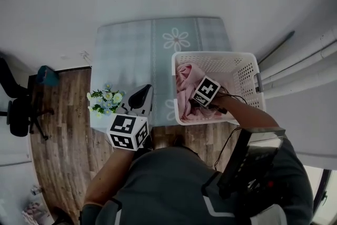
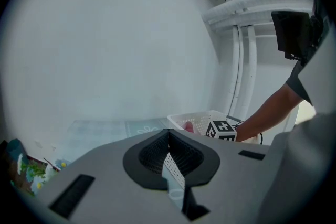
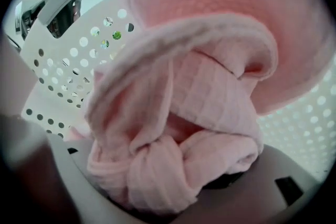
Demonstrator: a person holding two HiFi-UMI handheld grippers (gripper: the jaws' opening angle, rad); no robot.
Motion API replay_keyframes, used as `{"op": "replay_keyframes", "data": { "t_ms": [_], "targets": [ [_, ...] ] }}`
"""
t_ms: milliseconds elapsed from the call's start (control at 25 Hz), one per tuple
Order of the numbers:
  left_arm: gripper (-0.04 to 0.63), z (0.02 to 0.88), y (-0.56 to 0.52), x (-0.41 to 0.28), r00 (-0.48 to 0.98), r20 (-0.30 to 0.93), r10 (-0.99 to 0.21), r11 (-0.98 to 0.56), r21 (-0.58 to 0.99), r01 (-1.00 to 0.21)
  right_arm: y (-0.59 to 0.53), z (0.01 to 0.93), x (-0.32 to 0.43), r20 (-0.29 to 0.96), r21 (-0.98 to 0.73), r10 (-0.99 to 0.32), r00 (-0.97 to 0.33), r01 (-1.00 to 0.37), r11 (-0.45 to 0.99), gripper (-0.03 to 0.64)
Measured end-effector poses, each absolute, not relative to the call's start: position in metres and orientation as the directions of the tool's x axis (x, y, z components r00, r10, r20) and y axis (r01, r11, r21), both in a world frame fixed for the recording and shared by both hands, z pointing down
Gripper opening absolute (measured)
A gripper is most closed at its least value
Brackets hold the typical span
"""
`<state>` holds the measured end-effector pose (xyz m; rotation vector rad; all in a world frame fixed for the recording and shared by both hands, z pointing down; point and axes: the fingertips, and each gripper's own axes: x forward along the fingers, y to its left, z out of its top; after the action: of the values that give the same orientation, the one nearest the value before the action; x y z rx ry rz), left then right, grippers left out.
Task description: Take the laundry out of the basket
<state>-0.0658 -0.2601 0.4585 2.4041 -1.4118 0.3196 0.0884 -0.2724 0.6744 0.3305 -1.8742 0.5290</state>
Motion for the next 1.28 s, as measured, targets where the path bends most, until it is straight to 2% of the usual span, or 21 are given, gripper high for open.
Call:
{"op": "replay_keyframes", "data": {
  "t_ms": [200, 360, 720, 960, 1280],
  "targets": [
    [0.009, 0.45, -0.261, -0.066, 0.486, 0.338, -0.806, -0.461, 0.156, -0.873, -0.273, 0.668, 0.09, 0.921, -0.251, 0.05, -0.387, -0.49, 0.835, 0.313],
    [0.009, 0.441, -0.264, -0.07, 0.482, 0.322, -0.815, -0.46, 0.146, -0.876, -0.276, 0.659, 0.092, 0.9, -0.272, 0.02, -0.435, -0.526, 0.806, 0.285],
    [0.009, 0.426, -0.265, -0.061, 0.511, 0.287, -0.81, -0.492, 0.141, -0.859, -0.28, 0.611, 0.094, 0.809, -0.32, -0.042, -0.586, -0.5, 0.805, 0.276],
    [0.009, 0.417, -0.264, -0.056, 0.534, 0.268, -0.802, -0.517, 0.137, -0.845, -0.283, 0.554, 0.097, 0.725, -0.217, -0.161, -0.669, -0.444, 0.869, 0.276],
    [0.009, 0.39, -0.27, -0.05, 0.569, 0.21, -0.795, -0.558, 0.116, -0.822, -0.282, 0.467, 0.114, 0.573, -0.129, -0.334, -0.749, -0.484, 0.865, 0.276]
  ]
}}
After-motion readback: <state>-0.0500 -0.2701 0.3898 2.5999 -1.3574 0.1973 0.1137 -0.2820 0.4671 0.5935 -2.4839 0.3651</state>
